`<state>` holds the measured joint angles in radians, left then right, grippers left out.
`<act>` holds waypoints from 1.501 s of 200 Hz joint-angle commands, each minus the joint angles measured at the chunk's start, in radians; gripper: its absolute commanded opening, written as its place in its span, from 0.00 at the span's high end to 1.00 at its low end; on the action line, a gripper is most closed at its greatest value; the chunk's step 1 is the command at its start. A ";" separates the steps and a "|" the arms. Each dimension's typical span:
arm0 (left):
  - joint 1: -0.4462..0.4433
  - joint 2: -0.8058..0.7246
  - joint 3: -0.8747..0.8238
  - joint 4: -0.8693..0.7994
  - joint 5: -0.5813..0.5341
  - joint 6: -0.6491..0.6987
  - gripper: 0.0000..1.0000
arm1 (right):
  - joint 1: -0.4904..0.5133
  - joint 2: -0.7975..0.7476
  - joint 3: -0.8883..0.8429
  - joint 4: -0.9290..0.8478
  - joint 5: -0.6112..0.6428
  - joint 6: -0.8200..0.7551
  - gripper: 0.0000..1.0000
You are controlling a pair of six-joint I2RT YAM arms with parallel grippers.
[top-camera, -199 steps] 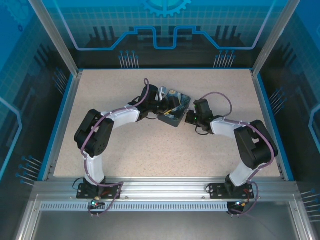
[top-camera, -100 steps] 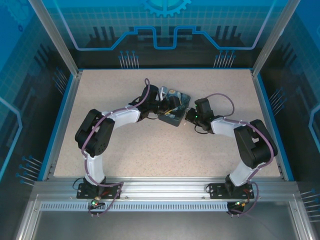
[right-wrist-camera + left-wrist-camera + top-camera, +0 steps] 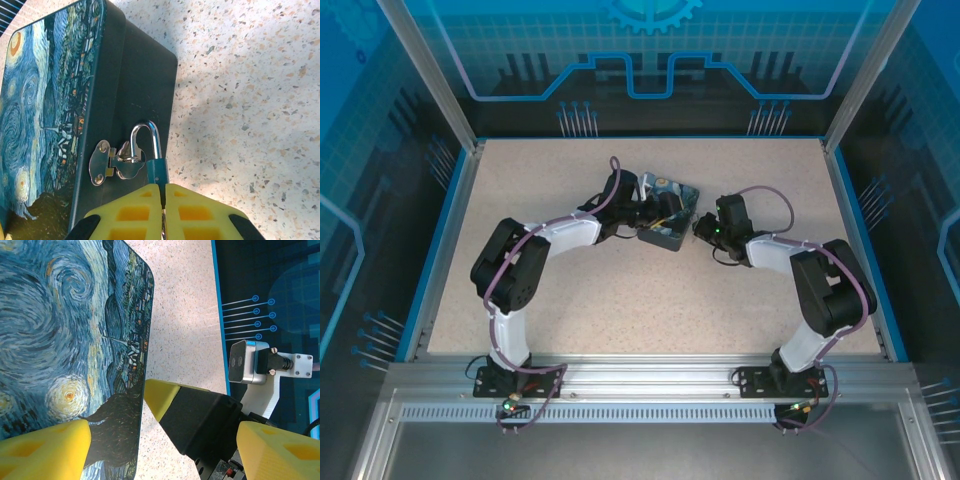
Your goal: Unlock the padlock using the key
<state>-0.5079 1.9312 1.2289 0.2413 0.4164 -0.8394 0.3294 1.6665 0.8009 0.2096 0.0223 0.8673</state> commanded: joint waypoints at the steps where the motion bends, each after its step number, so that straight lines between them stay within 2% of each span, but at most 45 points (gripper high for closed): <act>1: -0.001 0.049 -0.021 -0.120 -0.027 -0.006 0.20 | -0.028 0.012 0.012 -0.025 -0.014 -0.028 0.91; 32: -0.001 0.048 -0.019 -0.126 -0.028 -0.002 0.21 | -0.031 0.031 -0.018 0.001 -0.081 -0.038 0.86; 82: -0.001 0.046 -0.015 -0.131 -0.030 -0.001 0.20 | -0.058 0.021 -0.071 0.054 -0.135 -0.060 0.71; 127: -0.001 0.043 -0.017 -0.134 -0.033 -0.001 0.20 | -0.086 0.025 -0.118 0.180 -0.212 -0.081 0.62; 157: -0.001 0.046 -0.019 -0.132 -0.033 -0.002 0.20 | -0.087 0.058 -0.109 0.249 -0.287 -0.094 0.51; 180: -0.001 0.047 -0.017 -0.131 -0.033 -0.003 0.20 | -0.088 0.100 -0.085 0.260 -0.330 -0.077 0.51; 209: -0.001 0.047 -0.017 -0.133 -0.034 -0.004 0.20 | -0.083 0.131 -0.081 0.261 -0.314 -0.044 0.56; 250: 0.000 0.041 -0.014 -0.131 -0.031 -0.002 0.20 | -0.077 0.173 -0.071 0.318 -0.334 -0.002 0.57; 268: 0.000 0.005 -0.006 -0.135 -0.029 0.013 0.20 | -0.076 0.165 -0.074 0.317 -0.326 -0.005 0.57; 300: 0.021 -0.091 0.056 -0.242 -0.051 0.088 0.19 | -0.076 0.159 -0.068 0.302 -0.332 -0.012 0.57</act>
<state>-0.5064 1.9133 1.2446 0.1707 0.4076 -0.8196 0.2523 1.8061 0.7136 0.5026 -0.2893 0.8463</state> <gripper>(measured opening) 0.804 0.431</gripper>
